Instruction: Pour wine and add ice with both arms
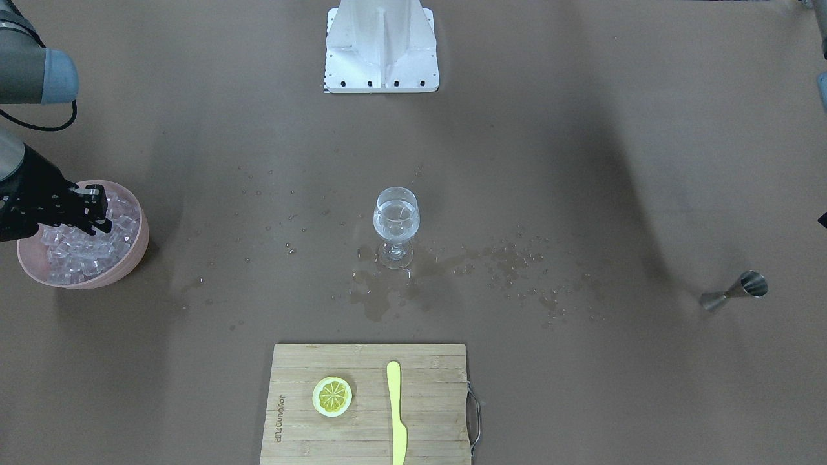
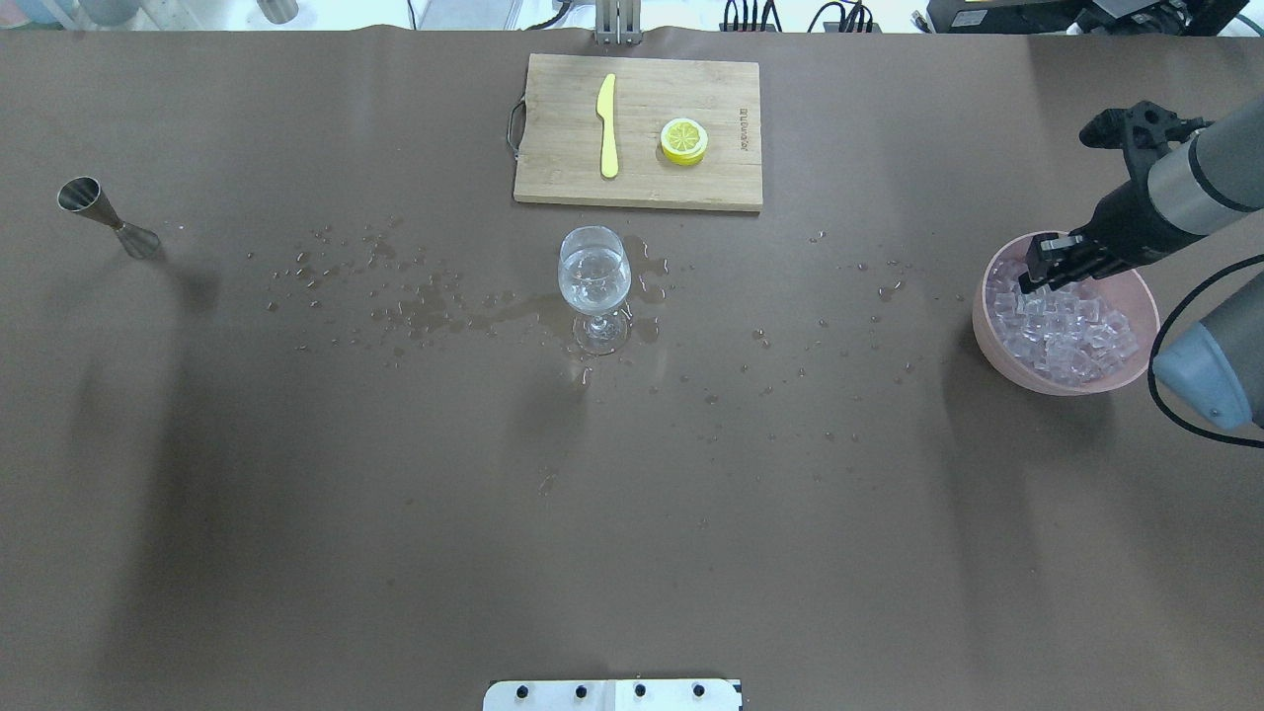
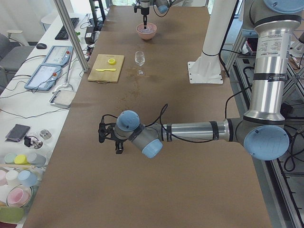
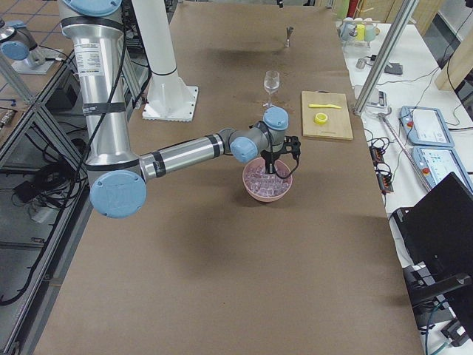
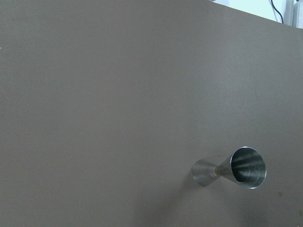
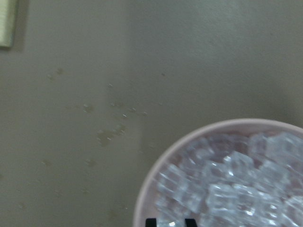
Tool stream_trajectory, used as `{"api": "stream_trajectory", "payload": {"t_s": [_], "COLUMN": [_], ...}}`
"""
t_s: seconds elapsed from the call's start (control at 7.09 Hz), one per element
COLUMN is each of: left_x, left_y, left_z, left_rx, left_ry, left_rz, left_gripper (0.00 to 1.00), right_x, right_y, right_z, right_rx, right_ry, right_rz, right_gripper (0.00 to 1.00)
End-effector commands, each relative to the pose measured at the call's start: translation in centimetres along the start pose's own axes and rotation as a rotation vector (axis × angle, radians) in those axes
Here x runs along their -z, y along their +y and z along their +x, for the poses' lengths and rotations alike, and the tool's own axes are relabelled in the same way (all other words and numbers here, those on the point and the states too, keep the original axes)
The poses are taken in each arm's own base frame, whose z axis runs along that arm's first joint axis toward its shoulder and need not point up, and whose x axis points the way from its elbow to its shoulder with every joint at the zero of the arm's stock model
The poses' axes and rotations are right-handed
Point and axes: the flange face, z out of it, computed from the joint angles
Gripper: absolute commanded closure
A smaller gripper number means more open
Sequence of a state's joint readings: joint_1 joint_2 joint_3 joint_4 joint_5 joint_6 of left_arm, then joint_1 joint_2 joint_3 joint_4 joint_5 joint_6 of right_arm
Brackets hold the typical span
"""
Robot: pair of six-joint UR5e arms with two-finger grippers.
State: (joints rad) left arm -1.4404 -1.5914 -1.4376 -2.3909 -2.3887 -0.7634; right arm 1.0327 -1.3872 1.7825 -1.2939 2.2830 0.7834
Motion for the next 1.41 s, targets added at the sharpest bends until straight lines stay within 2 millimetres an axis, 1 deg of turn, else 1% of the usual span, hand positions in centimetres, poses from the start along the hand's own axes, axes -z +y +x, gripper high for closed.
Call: {"api": "stream_trajectory", "payload": {"t_s": [0.0, 0.14, 0.28, 0.42, 0.56, 0.71, 0.85, 0.99, 1.13, 1.27], "left_x": [0.0, 0.0, -0.1, -0.2, -0.2, -0.4, -0.5, -0.8, -1.2, -1.3], "left_y": [0.1, 0.2, 0.2, 0.2, 0.3, 0.3, 0.3, 0.2, 0.3, 0.3], "left_z": [0.0, -0.2, -0.2, -0.4, -0.4, -0.7, -0.9, -0.9, -1.2, -1.1], "left_rx": [-0.002, 0.003, 0.003, 0.004, 0.005, 0.007, 0.009, 0.01, 0.014, 0.012], "left_ry": [0.001, -0.001, -0.001, -0.003, -0.004, -0.005, -0.007, -0.008, -0.012, -0.012], "left_rz": [0.0, -0.003, -0.005, -0.006, -0.007, -0.008, -0.011, -0.015, -0.021, -0.024], "left_gripper": [0.02, 0.02, 0.02, 0.02, 0.02, 0.02, 0.02, 0.02, 0.02, 0.02], "right_x": [3.9, 4.1, 3.5, 3.0, 2.9, 3.3, 3.6, 2.6, 2.6, 2.6], "right_y": [-4.2, -4.1, -3.1, -1.6, -0.4, -0.4, 0.0, 0.7, 0.8, 0.8], "right_z": [-12.3, -17.9, -24.0, -29.9, -34.4, -38.5, -42.5, -43.6, -43.7, -43.6], "right_rx": [-0.12, -0.165, -0.222, -0.246, -0.276, -0.287, -0.275, -0.286, -0.284, -0.282], "right_ry": [-0.056, -0.081, -0.098, -0.123, -0.144, -0.14, -0.127, -0.116, -0.118, -0.116], "right_rz": [0.032, 0.026, 0.056, 0.076, 0.108, 0.114, 0.123, 0.13, 0.131, 0.132], "right_gripper": [1.0, 1.0, 1.0, 1.0, 1.0, 1.0, 1.0, 1.0, 1.0, 1.0]}}
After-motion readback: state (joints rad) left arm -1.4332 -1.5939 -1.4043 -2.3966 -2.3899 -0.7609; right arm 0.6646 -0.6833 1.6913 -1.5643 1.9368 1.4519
